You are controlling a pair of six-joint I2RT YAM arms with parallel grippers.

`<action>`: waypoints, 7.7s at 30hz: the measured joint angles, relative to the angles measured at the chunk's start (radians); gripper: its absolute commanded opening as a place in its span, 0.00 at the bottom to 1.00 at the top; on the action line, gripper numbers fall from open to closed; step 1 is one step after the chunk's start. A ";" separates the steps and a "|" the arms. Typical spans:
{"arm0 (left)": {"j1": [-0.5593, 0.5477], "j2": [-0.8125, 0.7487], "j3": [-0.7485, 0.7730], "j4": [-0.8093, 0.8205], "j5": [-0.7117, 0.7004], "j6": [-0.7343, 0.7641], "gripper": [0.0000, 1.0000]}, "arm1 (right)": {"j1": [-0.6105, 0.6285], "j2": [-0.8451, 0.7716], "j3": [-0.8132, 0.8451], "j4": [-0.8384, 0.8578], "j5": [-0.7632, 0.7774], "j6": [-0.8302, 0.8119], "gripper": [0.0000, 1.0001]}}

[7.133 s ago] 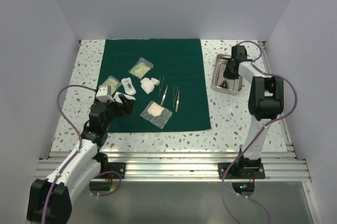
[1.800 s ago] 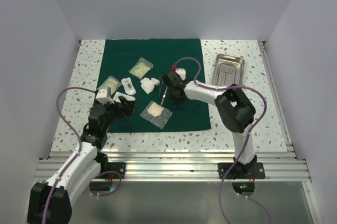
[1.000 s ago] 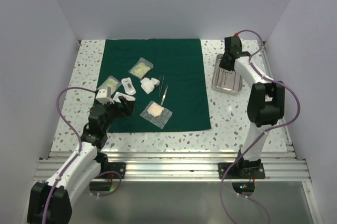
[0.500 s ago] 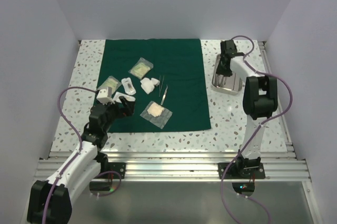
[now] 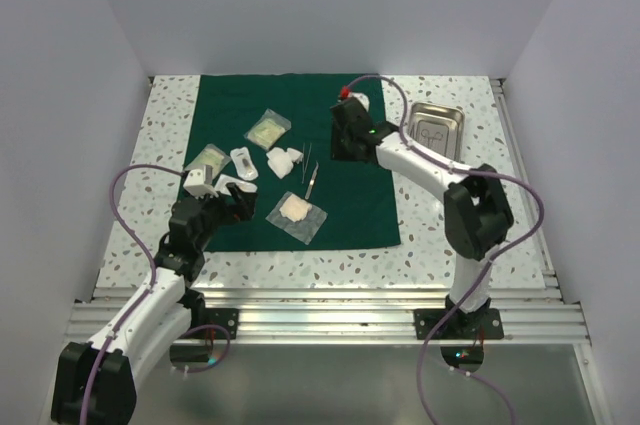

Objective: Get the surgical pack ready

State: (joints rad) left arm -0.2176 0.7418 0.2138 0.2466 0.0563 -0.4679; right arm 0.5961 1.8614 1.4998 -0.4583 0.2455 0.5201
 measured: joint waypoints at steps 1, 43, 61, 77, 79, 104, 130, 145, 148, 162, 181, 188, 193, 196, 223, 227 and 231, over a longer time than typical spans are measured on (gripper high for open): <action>0.000 0.000 0.000 0.000 0.000 0.000 1.00 | 0.026 0.035 0.018 -0.005 0.008 0.019 0.43; 0.000 -0.004 0.000 0.000 0.008 0.000 1.00 | 0.095 0.312 0.190 -0.063 0.156 0.151 0.00; -0.064 0.151 0.044 0.035 0.042 0.022 1.00 | -0.504 0.099 0.225 -0.064 0.025 -0.143 0.00; -0.365 0.627 0.546 -0.113 -0.101 0.068 0.95 | -0.503 0.294 0.252 -0.062 0.006 -0.208 0.35; -0.374 0.706 0.609 -0.158 -0.121 0.068 0.94 | -0.503 0.292 0.241 -0.057 0.005 -0.206 0.40; -0.394 1.235 1.044 -0.427 -0.288 0.088 0.16 | -0.503 -0.076 0.074 -0.010 -0.080 -0.173 0.38; -0.416 0.967 0.787 -0.093 -0.071 0.028 0.00 | -0.254 -0.177 -0.357 0.438 -0.425 0.129 0.72; -0.440 0.966 0.788 -0.068 -0.034 -0.046 0.00 | -0.154 -0.165 -0.361 0.609 -0.421 0.243 0.69; -0.441 0.966 0.788 -0.067 -0.038 -0.050 0.00 | -0.138 -0.152 -0.361 0.607 -0.415 0.247 0.69; -0.454 0.948 0.788 -0.057 -0.080 -0.071 0.00 | -0.098 -0.120 -0.364 0.601 -0.346 0.259 0.58; -0.471 0.908 0.787 -0.026 -0.107 -0.069 0.67 | -0.111 -0.082 -0.366 0.587 -0.345 0.285 0.00; -0.471 0.787 0.774 -0.056 -0.181 -0.043 0.78 | -0.319 -0.079 -0.316 0.458 -0.395 0.215 0.00; -0.461 0.759 0.774 -0.114 -0.245 -0.019 0.82 | -0.481 0.006 -0.074 0.243 -0.366 0.058 0.00; -0.438 0.760 0.772 -0.154 -0.268 -0.014 0.83 | -0.517 0.034 -0.016 0.164 -0.315 -0.016 0.00; -0.262 0.982 0.914 -0.360 -0.373 0.041 0.91 | -0.473 0.117 0.077 -0.087 -0.021 -0.196 0.50; -0.241 0.982 0.901 -0.365 -0.371 0.041 0.89 | -0.385 0.010 0.076 -0.078 -0.019 -0.197 0.48; -0.220 0.988 0.901 -0.367 -0.319 0.035 0.86 | -0.287 -0.061 0.030 -0.003 -0.114 -0.183 0.48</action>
State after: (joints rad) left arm -0.4374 1.7302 1.1145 -0.1207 -0.2623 -0.4332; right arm 0.3092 1.8008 1.5299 -0.4618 0.1318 0.3370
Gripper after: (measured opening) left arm 0.875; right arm 0.469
